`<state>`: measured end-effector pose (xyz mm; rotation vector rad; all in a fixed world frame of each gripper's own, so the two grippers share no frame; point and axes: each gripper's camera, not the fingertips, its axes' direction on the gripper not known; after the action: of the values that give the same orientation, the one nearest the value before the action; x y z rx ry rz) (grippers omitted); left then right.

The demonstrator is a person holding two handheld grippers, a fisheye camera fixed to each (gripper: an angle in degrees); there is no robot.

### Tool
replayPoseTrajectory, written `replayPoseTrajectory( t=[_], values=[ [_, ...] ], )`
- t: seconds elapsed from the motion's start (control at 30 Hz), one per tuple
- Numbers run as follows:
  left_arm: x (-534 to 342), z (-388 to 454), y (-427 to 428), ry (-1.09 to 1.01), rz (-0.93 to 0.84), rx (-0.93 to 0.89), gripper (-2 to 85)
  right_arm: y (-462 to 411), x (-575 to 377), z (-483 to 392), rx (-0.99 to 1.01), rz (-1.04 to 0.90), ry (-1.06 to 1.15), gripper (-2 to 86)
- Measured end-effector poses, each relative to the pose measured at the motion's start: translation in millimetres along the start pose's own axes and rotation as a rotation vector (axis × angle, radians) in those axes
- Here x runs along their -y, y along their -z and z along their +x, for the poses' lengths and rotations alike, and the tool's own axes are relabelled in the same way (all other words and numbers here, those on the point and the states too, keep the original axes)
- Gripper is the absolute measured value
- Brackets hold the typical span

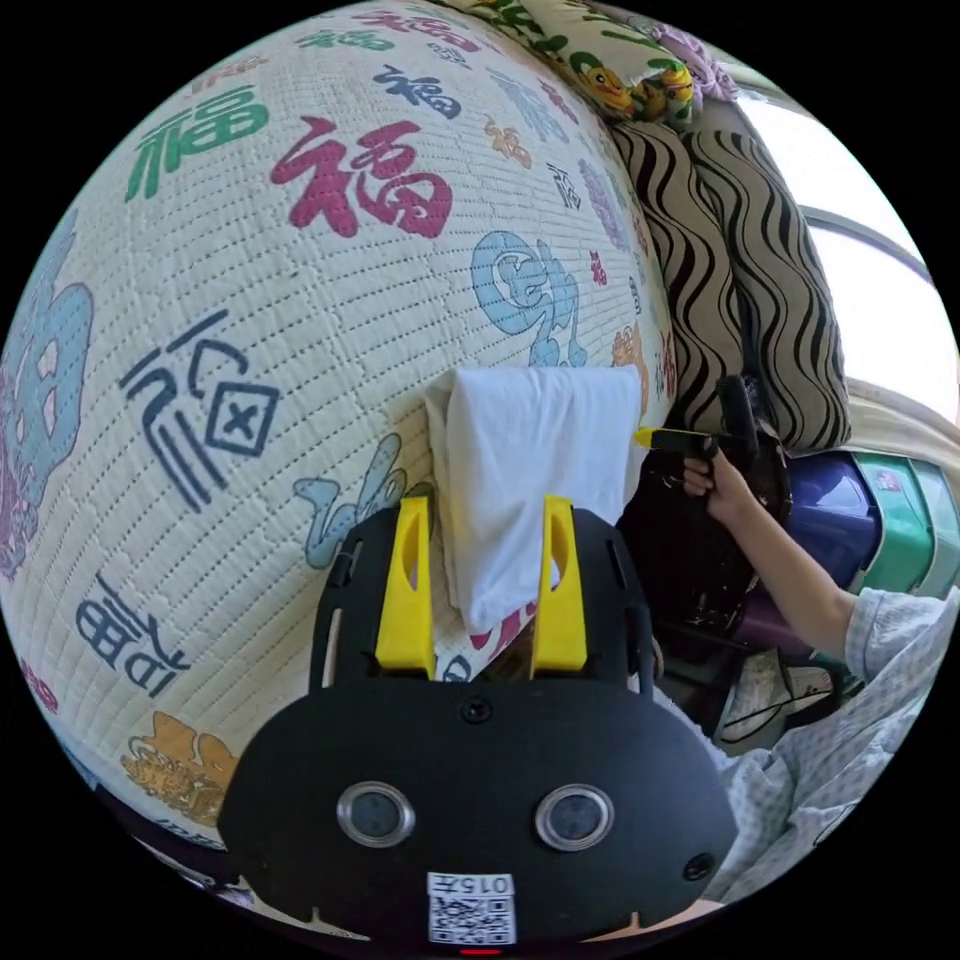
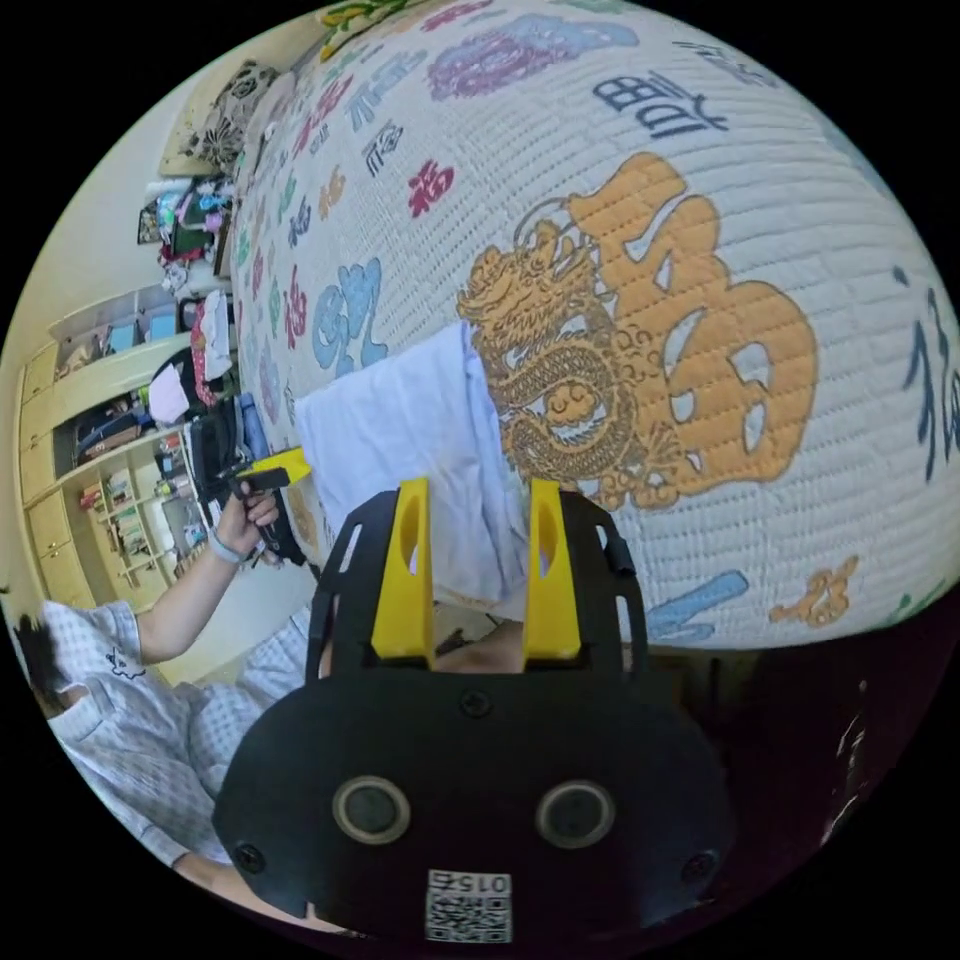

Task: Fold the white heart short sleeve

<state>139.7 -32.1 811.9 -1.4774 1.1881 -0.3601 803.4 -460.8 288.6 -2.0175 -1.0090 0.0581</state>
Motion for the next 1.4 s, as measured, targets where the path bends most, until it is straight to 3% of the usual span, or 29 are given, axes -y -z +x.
replayPoseTrajectory(
  t=[0.13, 0.27, 0.33, 0.4, 0.47, 0.6, 0.77, 0.9, 1.07, 1.2, 1.33, 1.4],
  values=[
    [21.6, 24.2, -19.4, -0.036, -0.067, 0.095, 17.3, 5.6, 3.7, -6.8, 0.074, -0.046, 0.130, 8.6],
    [57.3, 71.3, -62.6, -0.003, -0.231, 0.427, 17.9, -18.4, 23.5, -25.3, -0.014, -0.127, 0.189, 8.2],
    [70.8, 82.9, -79.0, 0.009, -0.297, 0.503, 17.5, -21.4, 33.7, -23.1, 0.011, -0.166, 0.198, 7.2],
    [82.5, 82.8, -86.7, 0.049, -0.347, 0.500, 15.8, -16.6, 43.5, -9.4, 0.103, -0.205, 0.190, 5.0],
    [96.9, 88.0, -91.6, 0.045, -0.400, 0.425, 8.6, -4.5, 44.6, 1.8, 0.181, -0.195, 0.187, 4.0],
    [128.4, 126.2, -89.5, 0.020, -0.402, 0.338, 6.3, 54.5, 26.9, 33.5, 0.278, -0.028, 0.138, 2.9],
    [231.4, 271.0, -107.2, -0.358, -0.330, 0.248, 6.0, 170.3, -21.0, 105.7, 0.311, 0.337, -0.057, 2.6],
    [314.6, 366.6, -164.8, -0.564, -0.403, 0.149, 6.0, 245.2, -63.9, 165.6, 0.217, 0.640, -0.266, 2.5],
    [391.3, 496.2, -285.6, -0.772, -0.592, 0.225, 6.0, 245.4, -88.4, 215.9, 0.122, 0.837, -0.665, 2.5],
    [408.6, 538.2, -356.2, -0.775, -0.715, 0.310, 6.3, 207.6, -92.6, 260.5, 0.212, 0.942, -0.921, 2.9],
    [408.3, 562.4, -388.2, -0.842, -0.676, 0.548, 7.7, 180.1, -79.3, 289.3, 0.260, 0.922, -0.976, 4.0],
    [405.3, 567.6, -385.2, -0.846, -0.634, 0.542, 8.1, 166.8, -75.6, 296.5, 0.278, 0.931, -0.987, 4.9]
  ],
)
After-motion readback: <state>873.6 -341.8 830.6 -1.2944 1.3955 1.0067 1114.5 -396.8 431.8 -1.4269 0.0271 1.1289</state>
